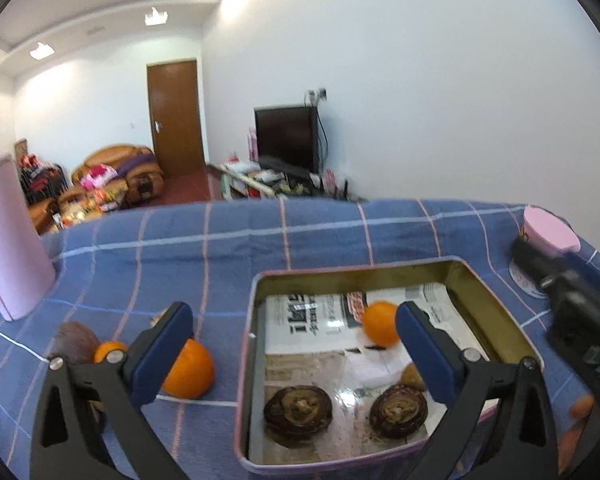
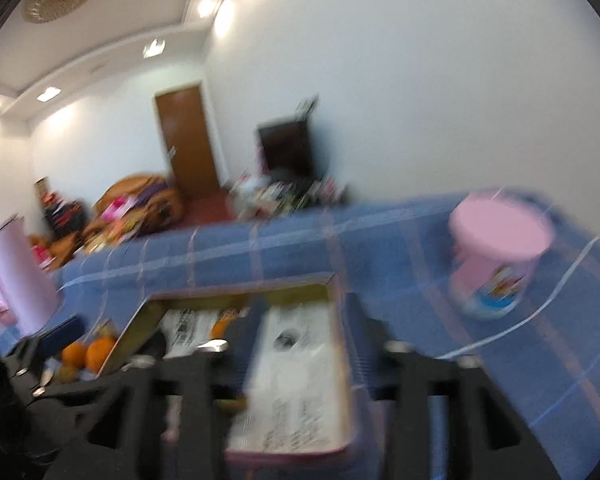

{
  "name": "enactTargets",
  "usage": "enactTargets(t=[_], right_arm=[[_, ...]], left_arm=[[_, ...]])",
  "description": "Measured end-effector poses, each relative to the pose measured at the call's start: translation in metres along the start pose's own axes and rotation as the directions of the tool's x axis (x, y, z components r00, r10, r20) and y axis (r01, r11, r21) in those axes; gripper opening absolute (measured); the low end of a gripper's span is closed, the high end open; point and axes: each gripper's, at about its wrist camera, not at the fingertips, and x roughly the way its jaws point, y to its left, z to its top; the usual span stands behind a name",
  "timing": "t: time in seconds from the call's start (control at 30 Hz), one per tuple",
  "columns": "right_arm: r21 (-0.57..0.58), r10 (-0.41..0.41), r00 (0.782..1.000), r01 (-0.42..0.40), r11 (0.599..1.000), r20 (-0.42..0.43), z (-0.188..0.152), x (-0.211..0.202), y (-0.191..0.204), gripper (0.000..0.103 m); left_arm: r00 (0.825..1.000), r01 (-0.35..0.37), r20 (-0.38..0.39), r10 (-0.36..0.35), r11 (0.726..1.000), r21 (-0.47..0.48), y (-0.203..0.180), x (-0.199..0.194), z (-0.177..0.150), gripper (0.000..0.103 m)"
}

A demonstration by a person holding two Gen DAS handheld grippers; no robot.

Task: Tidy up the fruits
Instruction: 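Lift both open tools away from the tin box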

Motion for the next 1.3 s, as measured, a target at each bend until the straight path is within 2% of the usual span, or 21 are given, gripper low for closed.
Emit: enactTargets(t=[0.03,0.07,0.13,0.33,0.5,0.67,0.9,1.1,1.3], right_arm=[[-0.003,-0.022,0.998,0.022,1.000,0.060,0.000,-0.008,-0.001,0.093],[-0.005,-0.038,0.990,0.039,0.999,0.134,-0.001,-0.018,-0.001,0.094],[-0.014,-0.060,0.978,0.063,0.998,0.198,-0.003,-0.027,0.001,0.095],[-0.028,-0.075,0.992,0.078,0.997,0.097,-0.004,-0.012,0.008,0.095],[-0.029,-0.081,0.988,0.086,0.996,0.130,-0.008,-0.024,0.007,0.095],[-0.017,-0.085,0.990,0.088,0.996,0.112,-0.012,-0.032,0.009,0.095],[0.015,-0.082,0.994,0.082,0.997,0.068,-0.017,-0.039,0.008,0.095],[-0.003,-0.096,0.994,0.097,0.995,0.056,-0.022,-0.044,0.022,0.095],[-0.012,-0.067,0.997,0.067,0.998,0.042,-0.027,-0.050,0.045,0.095]], left_arm=[[1.000,-0.013,0.011,0.013,1.000,0.006,-0.001,0.000,0.002,0.103],[1.000,-0.021,0.017,0.020,1.000,0.012,-0.002,-0.001,0.002,0.103],[1.000,-0.021,0.008,0.021,1.000,0.019,-0.001,0.001,0.002,0.103],[0.999,-0.031,0.012,0.031,0.999,0.014,0.003,-0.002,0.000,0.103],[0.998,-0.044,0.053,0.043,0.999,0.008,0.010,-0.016,-0.004,0.103],[0.997,-0.046,0.068,0.045,0.999,0.000,0.017,-0.023,-0.006,0.103],[0.996,-0.058,0.060,0.059,0.998,-0.016,0.037,-0.034,-0.012,0.103],[0.997,-0.053,0.048,0.055,0.998,-0.027,0.058,-0.040,-0.018,0.103],[0.998,-0.062,0.018,0.062,0.998,-0.031,0.080,-0.039,-0.021,0.103]])
